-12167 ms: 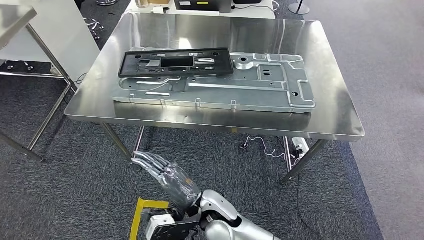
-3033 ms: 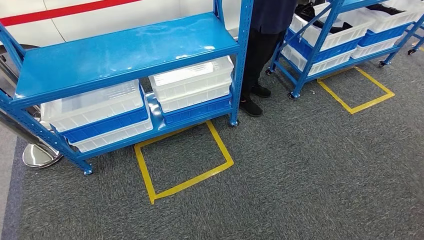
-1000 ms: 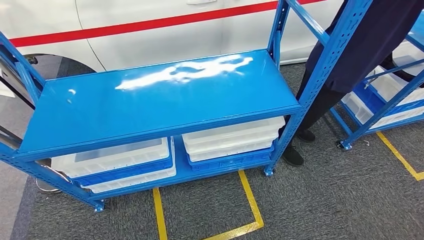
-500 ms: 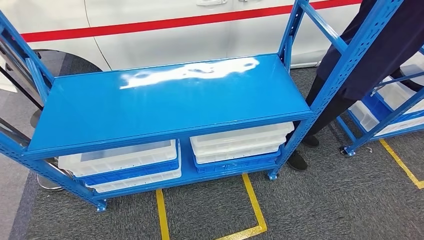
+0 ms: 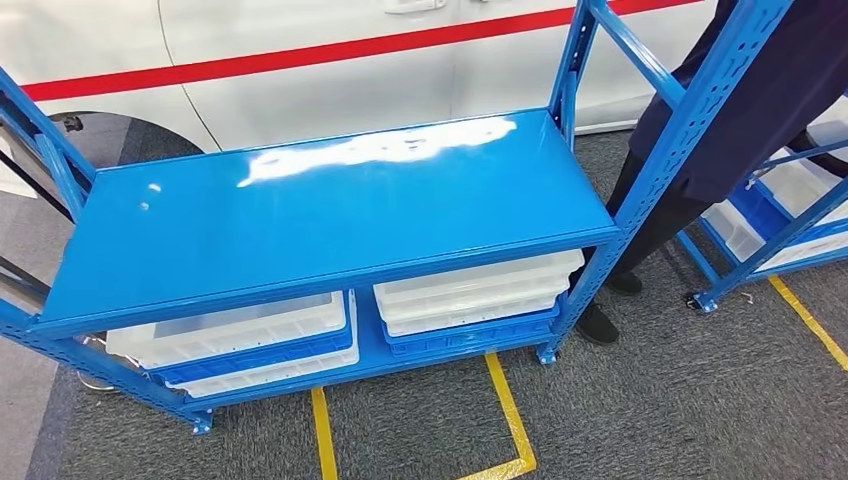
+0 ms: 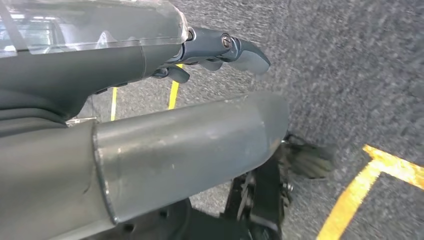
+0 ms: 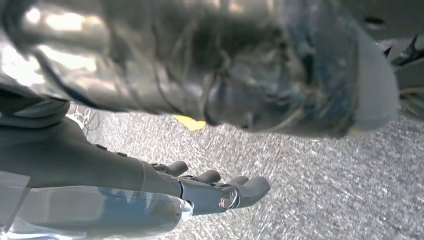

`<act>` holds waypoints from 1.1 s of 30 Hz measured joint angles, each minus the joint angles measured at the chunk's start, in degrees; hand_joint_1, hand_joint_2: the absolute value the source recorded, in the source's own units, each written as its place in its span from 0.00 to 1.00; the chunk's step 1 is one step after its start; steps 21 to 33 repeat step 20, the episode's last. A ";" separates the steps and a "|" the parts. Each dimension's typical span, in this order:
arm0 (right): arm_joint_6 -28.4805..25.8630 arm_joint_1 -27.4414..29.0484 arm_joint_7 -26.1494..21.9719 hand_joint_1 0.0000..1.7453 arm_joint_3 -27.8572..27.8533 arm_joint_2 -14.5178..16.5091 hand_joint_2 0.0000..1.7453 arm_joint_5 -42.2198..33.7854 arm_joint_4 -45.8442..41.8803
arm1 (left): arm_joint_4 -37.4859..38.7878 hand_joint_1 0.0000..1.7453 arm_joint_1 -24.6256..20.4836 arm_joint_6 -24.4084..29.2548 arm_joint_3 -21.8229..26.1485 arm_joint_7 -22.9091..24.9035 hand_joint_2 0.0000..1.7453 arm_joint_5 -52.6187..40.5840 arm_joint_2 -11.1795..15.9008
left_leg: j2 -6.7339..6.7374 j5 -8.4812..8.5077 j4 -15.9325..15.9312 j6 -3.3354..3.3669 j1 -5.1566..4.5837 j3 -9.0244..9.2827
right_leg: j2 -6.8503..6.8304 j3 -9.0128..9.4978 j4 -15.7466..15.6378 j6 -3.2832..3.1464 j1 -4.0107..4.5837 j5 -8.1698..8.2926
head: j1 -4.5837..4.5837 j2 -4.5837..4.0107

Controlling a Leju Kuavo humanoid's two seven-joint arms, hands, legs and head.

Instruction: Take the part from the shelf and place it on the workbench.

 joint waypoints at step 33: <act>-4.94 -0.34 2.04 0.00 -1.48 0.25 0.00 1.24 -0.07 | -0.02 0.00 0.56 0.97 0.00 1.87 1.00 0.43 0.00 | -0.11 0.26 -5.45 2.37 -0.60 3.20 | 0.13 2.00 -2.30 1.56 0.12 -0.35 | 0.04 0.00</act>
